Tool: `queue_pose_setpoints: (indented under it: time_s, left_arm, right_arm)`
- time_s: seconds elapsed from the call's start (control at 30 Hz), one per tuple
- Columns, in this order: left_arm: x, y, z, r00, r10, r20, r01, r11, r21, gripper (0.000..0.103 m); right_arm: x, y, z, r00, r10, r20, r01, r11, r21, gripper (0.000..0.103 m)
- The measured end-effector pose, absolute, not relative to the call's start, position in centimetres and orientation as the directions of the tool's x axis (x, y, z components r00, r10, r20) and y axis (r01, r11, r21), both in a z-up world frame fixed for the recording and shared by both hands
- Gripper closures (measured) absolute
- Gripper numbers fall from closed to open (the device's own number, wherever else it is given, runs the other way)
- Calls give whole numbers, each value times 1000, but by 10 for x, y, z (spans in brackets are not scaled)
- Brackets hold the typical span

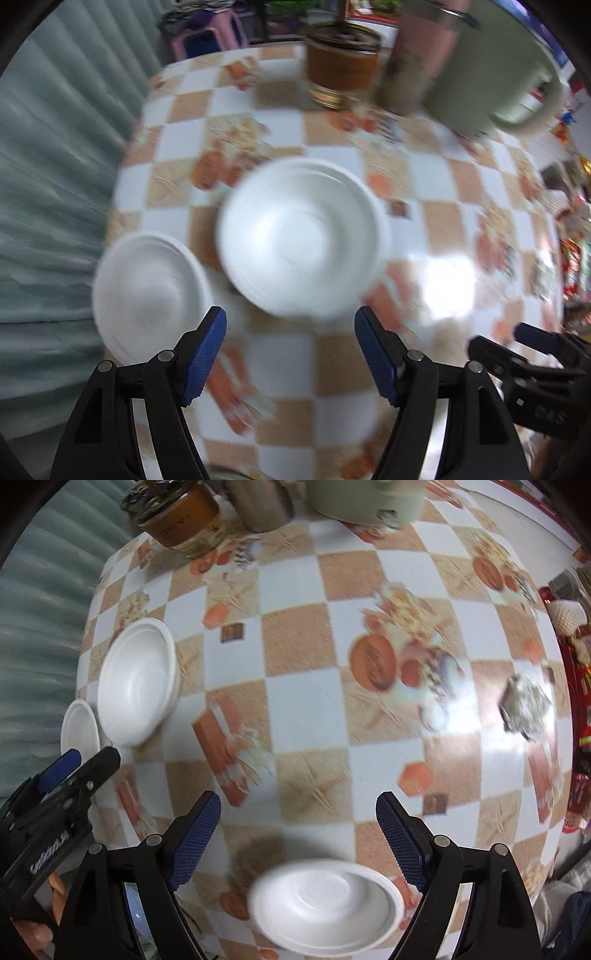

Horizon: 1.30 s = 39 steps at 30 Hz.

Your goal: Organize plates and bowls

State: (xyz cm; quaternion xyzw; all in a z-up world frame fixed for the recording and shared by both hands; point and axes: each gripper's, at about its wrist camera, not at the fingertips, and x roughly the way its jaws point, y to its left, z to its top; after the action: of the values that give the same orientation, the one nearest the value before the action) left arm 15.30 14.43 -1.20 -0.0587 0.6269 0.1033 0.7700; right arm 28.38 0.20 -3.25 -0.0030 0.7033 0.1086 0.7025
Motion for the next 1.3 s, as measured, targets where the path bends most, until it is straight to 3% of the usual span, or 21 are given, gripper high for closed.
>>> queue_pose_setpoints:
  time_s: [0.23, 0.6, 0.67, 0.77, 0.8, 0.83, 0.93, 1.0, 1.3]
  left_arm:
    - [187, 180, -36, 167, 163, -972, -243, 963, 119, 27]
    - [226, 197, -87, 73, 173, -982, -131, 978, 162, 28]
    - [227, 197, -94, 54, 155, -986, -125, 981, 148, 29]
    - [227, 191, -94, 64, 123, -990, -99, 988, 117, 48]
    - [228, 188, -93, 63, 117, -991, -85, 990, 112, 58]
    - [228, 184, -93, 60, 116, -991, -72, 991, 112, 59]
    - [226, 172, -95, 53, 102, -993, -46, 994, 99, 61]
    - [220, 163, -96, 53, 87, -995, -28, 996, 86, 61]
    - [166, 116, -101, 61, 81, -995, 42, 996, 84, 61]
  right_arm:
    - [317, 52, -47, 1, 162, -987, -181, 971, 159, 16]
    - [347, 95, -94, -23, 148, -989, -192, 970, 150, 17]
    - [346, 96, -101, -49, 164, -985, -192, 967, 171, 26]
    - [343, 101, -102, -53, 196, -979, -212, 956, 203, 44]
    - [342, 103, -103, -65, 214, -975, -221, 950, 223, 56]
    - [341, 105, -104, -82, 223, -971, -227, 945, 236, 66]
    - [335, 103, -108, -115, 229, -967, -229, 941, 250, 82]
    - [328, 96, -110, -131, 237, -963, -212, 942, 261, 87]
    - [279, 58, -116, -185, 229, -956, -161, 952, 259, 87]
